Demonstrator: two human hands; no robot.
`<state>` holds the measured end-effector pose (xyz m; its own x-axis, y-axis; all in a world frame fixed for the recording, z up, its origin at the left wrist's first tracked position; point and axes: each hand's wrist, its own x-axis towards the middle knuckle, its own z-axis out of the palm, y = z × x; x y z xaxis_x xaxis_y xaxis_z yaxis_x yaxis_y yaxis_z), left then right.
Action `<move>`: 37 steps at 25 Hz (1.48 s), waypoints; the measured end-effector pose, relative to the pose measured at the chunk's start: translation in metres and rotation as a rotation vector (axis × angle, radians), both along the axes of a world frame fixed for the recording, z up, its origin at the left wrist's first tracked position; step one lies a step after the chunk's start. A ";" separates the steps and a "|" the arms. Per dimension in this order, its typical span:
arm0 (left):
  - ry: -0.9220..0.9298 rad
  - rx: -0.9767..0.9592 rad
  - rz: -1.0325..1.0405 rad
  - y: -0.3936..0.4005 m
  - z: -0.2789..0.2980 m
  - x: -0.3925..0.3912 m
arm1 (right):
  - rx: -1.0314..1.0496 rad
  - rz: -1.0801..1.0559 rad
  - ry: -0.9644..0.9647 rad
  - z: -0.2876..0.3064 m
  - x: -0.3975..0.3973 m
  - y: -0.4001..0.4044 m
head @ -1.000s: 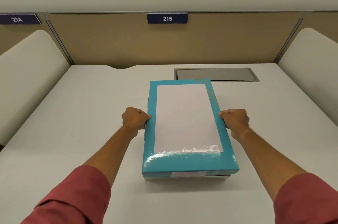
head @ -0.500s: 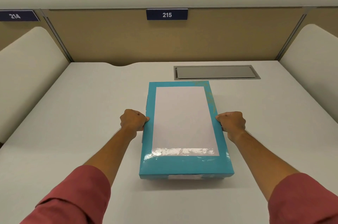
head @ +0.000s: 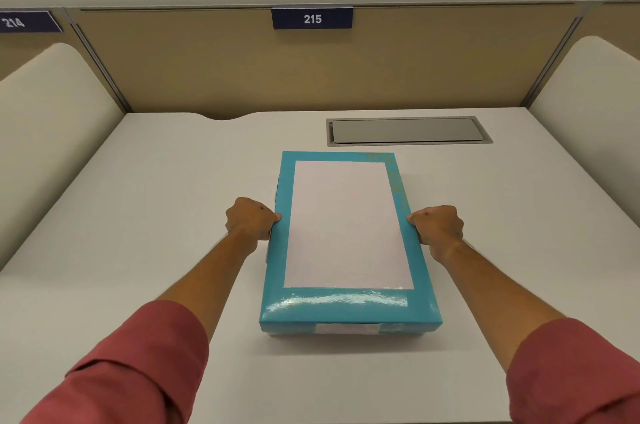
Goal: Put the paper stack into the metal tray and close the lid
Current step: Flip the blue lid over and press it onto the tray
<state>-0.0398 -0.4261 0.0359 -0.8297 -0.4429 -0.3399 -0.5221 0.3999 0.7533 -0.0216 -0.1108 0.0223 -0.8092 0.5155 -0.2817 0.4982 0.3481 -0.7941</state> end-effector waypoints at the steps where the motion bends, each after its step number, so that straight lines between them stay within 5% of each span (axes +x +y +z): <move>1: -0.010 0.008 0.009 -0.001 -0.002 0.000 | 0.002 0.004 -0.003 0.000 -0.001 0.000; 27: -0.145 0.065 0.009 -0.002 -0.033 -0.007 | -0.114 0.029 -0.115 -0.014 -0.009 0.004; 37: -0.001 -0.498 -0.376 0.010 -0.012 0.011 | 0.266 0.198 -0.105 0.003 0.005 -0.020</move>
<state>-0.0289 -0.4158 0.0243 -0.9595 -0.2259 -0.1682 -0.2776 0.8597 0.4288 -0.0167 -0.1311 0.0255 -0.8747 0.4181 -0.2453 0.4743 0.6340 -0.6107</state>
